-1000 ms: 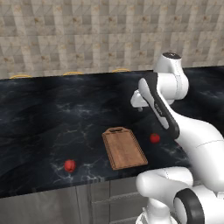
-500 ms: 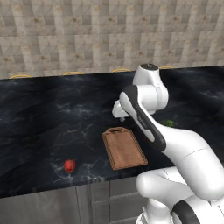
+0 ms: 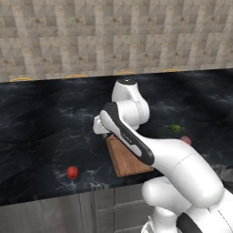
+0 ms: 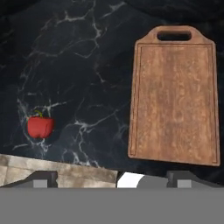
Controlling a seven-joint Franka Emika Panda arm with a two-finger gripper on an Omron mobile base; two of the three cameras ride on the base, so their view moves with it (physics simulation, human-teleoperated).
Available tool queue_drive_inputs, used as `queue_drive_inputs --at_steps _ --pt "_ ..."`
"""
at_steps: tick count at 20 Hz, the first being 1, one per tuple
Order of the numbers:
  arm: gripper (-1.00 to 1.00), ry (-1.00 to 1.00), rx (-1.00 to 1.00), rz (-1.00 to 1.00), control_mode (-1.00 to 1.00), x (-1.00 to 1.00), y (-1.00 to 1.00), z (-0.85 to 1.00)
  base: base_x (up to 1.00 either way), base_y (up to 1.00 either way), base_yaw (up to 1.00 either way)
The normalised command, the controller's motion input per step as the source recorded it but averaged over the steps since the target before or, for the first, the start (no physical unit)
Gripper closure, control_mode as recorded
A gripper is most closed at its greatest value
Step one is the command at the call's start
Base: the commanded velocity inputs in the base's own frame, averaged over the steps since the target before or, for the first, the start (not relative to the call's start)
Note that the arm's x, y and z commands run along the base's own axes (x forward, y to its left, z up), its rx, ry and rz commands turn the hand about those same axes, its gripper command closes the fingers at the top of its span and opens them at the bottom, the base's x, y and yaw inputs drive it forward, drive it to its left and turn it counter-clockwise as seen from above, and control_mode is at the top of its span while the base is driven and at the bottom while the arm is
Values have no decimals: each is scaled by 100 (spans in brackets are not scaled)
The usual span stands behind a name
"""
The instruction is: Place the avocado, onion, tomato, and bell pepper on the cutting board.
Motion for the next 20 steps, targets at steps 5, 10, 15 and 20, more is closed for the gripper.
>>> queue_drive_inputs --at_steps 5,10,15,20 --pt "-100 7 2 3 -100 -2 75 -29 0 0 0" --pt "-100 6 5 4 -100 -9 65 -32 0 0 0" --pt "-100 5 7 3 -100 -8 53 -37 0 0 0" --pt "-100 1 6 1 -100 -2 30 -29 0 0 0"
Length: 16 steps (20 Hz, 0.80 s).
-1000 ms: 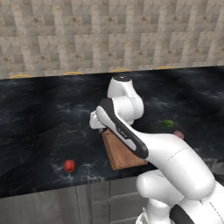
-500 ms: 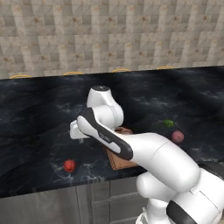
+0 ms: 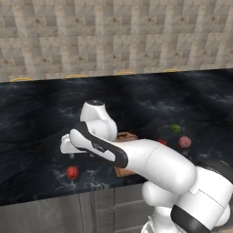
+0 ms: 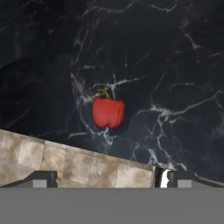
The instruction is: Place the avocado, onion, tomato, and bell pepper on the cutting board.
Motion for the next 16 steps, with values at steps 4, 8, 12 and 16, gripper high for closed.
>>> queue_drive_inputs --at_steps 4,8,12,16 --pt "-100 -2 -1 0 -100 0 2 -5 0 0 0" --pt "-100 -11 -11 0 -100 5 13 -27 0 0 0" --pt "-100 -8 -12 0 -100 21 17 -29 0 0 0" --pt "-100 -1 -4 0 -100 35 15 -29 0 0 0"
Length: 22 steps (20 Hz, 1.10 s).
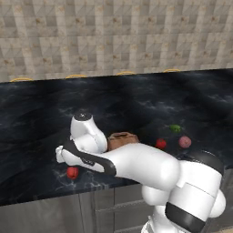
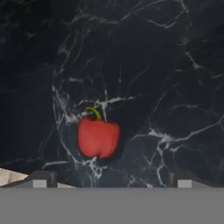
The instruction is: Place the avocado, onion, tomato, and bell pepper on the cutting board.
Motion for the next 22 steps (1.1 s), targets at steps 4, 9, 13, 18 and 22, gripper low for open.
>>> queue_drive_inputs --at_steps 4,9,13,18,22 --pt "-100 0 0 0 -100 48 18 -28 0 0 0" --pt "-100 0 0 0 -100 30 20 -26 0 0 0" --pt "-100 2 1 0 -100 -1 2 -4 0 0 0" --pt "-100 2 1 0 -100 -14 13 -16 0 0 0" --pt "-100 3 1 0 -100 -20 6 -22 0 0 0"
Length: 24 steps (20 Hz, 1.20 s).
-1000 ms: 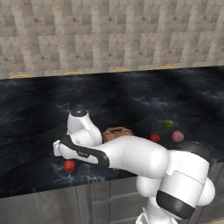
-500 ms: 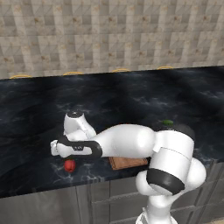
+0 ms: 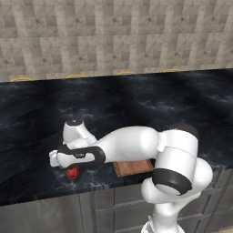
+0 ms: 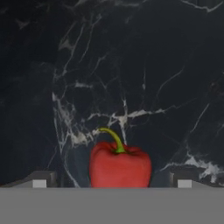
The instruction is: Place the avocado, onion, tomato, and bell pepper on the cutting board.
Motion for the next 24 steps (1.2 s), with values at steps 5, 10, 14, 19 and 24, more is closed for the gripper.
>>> queue_drive_inputs --at_steps 5,10,14,19,24 --pt "-100 1 0 0 -100 -5 0 -8 0 0 0" --pt "-100 0 -1 0 -100 0 0 -11 0 0 0" --pt "-100 0 0 0 -100 0 0 -10 0 0 0" --pt "-100 0 0 0 -100 -1 0 -13 0 0 0" --pt "-100 0 0 0 -100 0 0 -13 0 0 0"
